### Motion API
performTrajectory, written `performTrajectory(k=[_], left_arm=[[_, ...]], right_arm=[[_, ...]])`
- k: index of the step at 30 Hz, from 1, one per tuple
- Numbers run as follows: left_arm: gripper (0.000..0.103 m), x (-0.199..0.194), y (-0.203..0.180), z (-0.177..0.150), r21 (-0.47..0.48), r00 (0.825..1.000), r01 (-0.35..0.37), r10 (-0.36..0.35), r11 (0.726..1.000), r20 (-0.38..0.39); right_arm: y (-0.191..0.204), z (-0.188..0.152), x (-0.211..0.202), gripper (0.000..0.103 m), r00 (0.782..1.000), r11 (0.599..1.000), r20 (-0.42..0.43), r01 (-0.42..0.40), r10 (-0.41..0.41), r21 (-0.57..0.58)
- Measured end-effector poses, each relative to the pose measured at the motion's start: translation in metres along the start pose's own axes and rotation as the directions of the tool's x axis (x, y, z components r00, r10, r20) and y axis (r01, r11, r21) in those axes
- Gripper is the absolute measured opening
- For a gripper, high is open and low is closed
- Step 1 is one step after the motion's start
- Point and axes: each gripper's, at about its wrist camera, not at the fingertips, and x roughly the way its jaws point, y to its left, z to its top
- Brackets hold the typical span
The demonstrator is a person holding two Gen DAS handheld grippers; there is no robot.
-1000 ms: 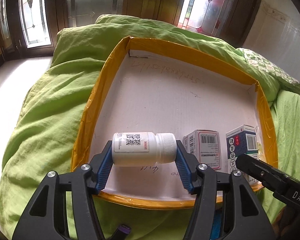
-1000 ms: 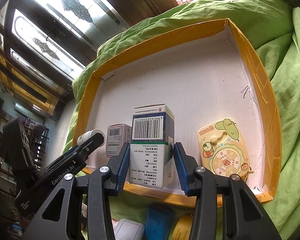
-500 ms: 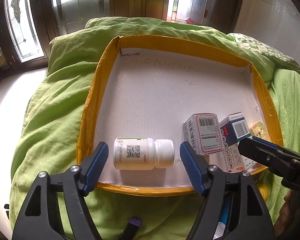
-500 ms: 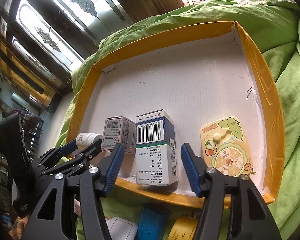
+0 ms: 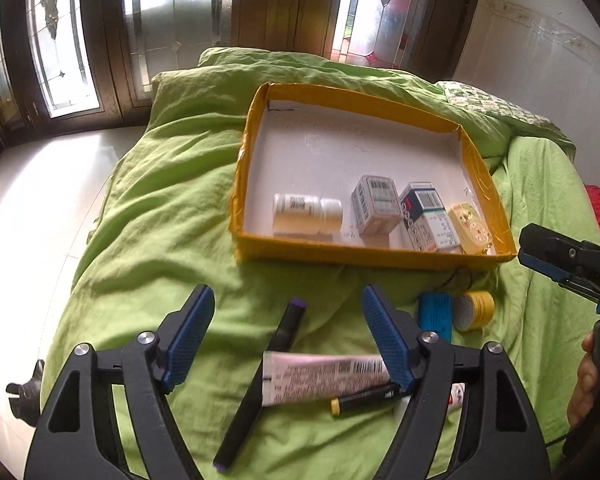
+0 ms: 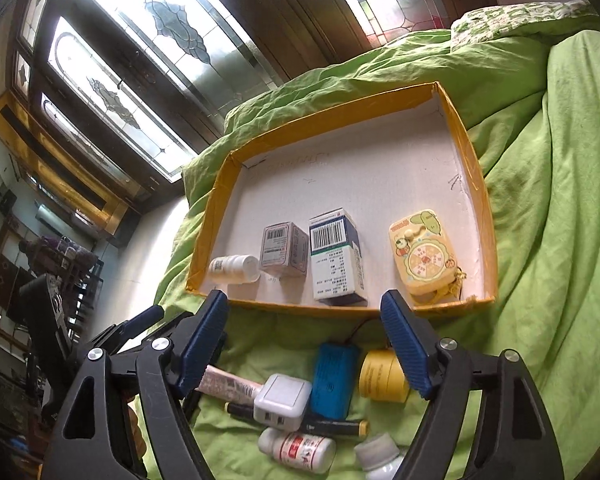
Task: Organize rigid objects
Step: 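Lower both held items into the tray and open both grippers, then grasp the red-labelled pill bottle with the right gripper while the left grasps the black marker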
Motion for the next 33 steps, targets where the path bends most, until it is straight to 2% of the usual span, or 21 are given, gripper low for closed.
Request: performTrajectory(k=[2, 7, 12, 16, 19, 22, 26, 29, 31, 32, 33], left_arm=[[0.081, -0.006, 0.006, -0.018, -0.045, 1.000, 0.005, -0.005, 0.999, -0.005], [0.081, -0.009, 0.012, -0.047, -0.122, 0.997, 0.032, -0.040, 0.992, -0.060], [0.081, -0.021, -0.005, -0.056, -0.083, 0.997, 0.065, -0.068, 0.994, -0.033], [0.081, -0.017, -0.002, -0.058, -0.109, 0.998, 0.047, -0.052, 0.993, -0.044], [0.081, -0.021, 0.008, -0.057, -0.145, 1.000, 0.017, -0.019, 0.989, -0.015], [0.081, -0.022, 0.015, -0.057, -0.169, 1.000, 0.002, -0.002, 0.986, 0.001], [0.081, -0.017, 0.016, -0.057, -0.173, 1.000, -0.001, 0.000, 0.985, -0.008], [0.081, -0.014, 0.014, -0.058, -0.161, 1.000, -0.004, 0.001, 0.987, -0.019], [0.081, -0.011, 0.013, -0.058, -0.149, 0.999, -0.020, 0.015, 0.989, -0.034], [0.081, -0.009, 0.012, -0.058, -0.138, 0.998, -0.040, 0.035, 0.990, -0.045], [0.081, -0.006, 0.011, -0.058, -0.121, 0.997, -0.063, 0.056, 0.991, -0.056]], right_arm=[[0.002, -0.011, -0.007, 0.075, 1.000, 1.000, -0.015, -0.005, 0.005, 0.005], [0.000, -0.038, -0.017, 0.075, 0.997, 1.000, -0.080, -0.004, 0.005, 0.011], [-0.003, -0.066, -0.023, 0.075, 0.992, 1.000, -0.127, 0.007, -0.010, -0.028], [-0.001, -0.085, -0.016, 0.073, 0.985, 0.999, -0.172, 0.000, -0.009, -0.051], [0.010, -0.099, 0.002, 0.067, 0.974, 0.997, -0.224, -0.033, 0.017, -0.067], [0.019, -0.112, 0.018, 0.066, 0.968, 0.996, -0.245, 0.027, -0.048, -0.089], [0.024, -0.113, 0.037, 0.066, 0.966, 0.993, -0.239, 0.082, -0.101, -0.087], [0.026, -0.114, 0.054, 0.067, 0.962, 0.994, -0.254, 0.082, -0.098, -0.072], [0.032, -0.115, 0.062, 0.067, 0.960, 0.988, -0.248, 0.108, -0.132, -0.110], [0.033, -0.115, 0.065, 0.065, 0.958, 0.986, -0.251, 0.112, -0.140, -0.124], [0.034, -0.116, 0.068, 0.058, 0.954, 0.982, -0.254, 0.125, -0.159, -0.144]])
